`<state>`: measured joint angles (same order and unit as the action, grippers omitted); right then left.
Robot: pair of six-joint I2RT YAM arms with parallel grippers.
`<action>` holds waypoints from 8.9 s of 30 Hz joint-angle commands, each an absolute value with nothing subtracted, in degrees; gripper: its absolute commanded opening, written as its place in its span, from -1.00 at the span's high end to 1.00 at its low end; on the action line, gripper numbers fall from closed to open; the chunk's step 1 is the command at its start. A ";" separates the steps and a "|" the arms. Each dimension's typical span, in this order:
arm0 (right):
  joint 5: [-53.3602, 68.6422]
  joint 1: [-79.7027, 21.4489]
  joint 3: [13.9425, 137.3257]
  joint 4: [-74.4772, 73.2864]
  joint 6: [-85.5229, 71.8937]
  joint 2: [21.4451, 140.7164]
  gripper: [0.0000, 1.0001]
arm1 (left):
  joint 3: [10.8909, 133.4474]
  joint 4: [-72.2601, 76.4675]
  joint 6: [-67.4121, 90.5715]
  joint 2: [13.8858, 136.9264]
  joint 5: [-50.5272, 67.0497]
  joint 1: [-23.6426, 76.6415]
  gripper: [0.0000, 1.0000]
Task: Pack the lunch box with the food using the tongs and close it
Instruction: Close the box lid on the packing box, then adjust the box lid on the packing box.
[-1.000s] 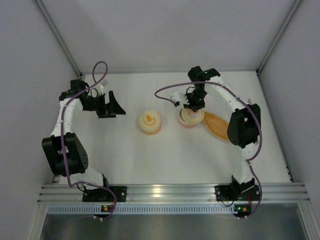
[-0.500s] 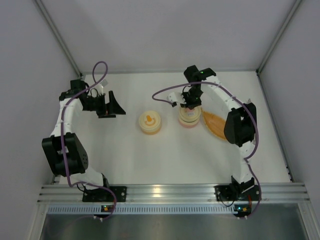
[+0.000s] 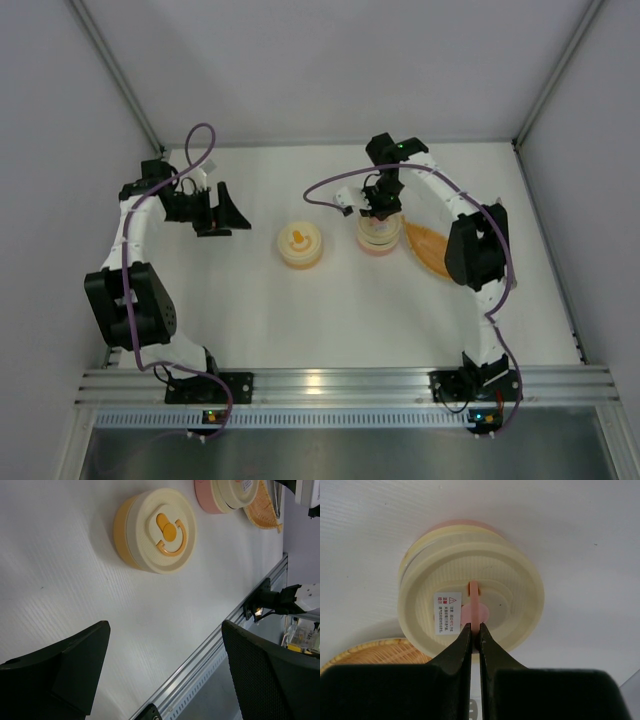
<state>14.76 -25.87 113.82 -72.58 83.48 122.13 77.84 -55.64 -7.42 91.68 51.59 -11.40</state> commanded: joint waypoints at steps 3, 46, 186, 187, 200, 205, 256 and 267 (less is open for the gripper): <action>16.61 -27.07 116.02 -73.04 84.99 122.08 1.00 | 79.72 -54.14 -8.26 91.93 53.09 -12.04 -0.96; 16.79 -26.11 108.54 -66.97 82.09 117.25 1.00 | 79.37 -54.49 -8.70 92.02 52.38 -12.39 -0.96; 22.94 -34.98 90.00 -65.74 65.56 107.67 1.00 | 79.37 -56.42 -10.99 91.14 53.17 -13.10 -0.96; 22.85 -35.07 90.35 -65.74 65.48 107.75 1.00 | 79.37 -56.34 -10.90 91.06 53.17 -13.18 -0.96; 22.15 -34.98 88.77 -64.08 56.17 110.13 1.00 | 79.10 -56.42 -10.81 90.62 52.56 -13.18 -0.96; 21.97 -34.63 87.54 -63.20 50.55 110.04 1.00 | 78.84 -56.51 -10.72 89.91 52.47 -13.18 -0.96; 26.90 -32.61 81.56 -52.12 22.50 100.46 -0.55 | 77.96 -57.57 -12.22 87.01 51.68 -13.27 -0.96; 32.40 -32.34 86.13 -54.13 26.19 98.18 -0.41 | 77.61 -56.87 -11.87 86.57 51.59 -13.27 -0.96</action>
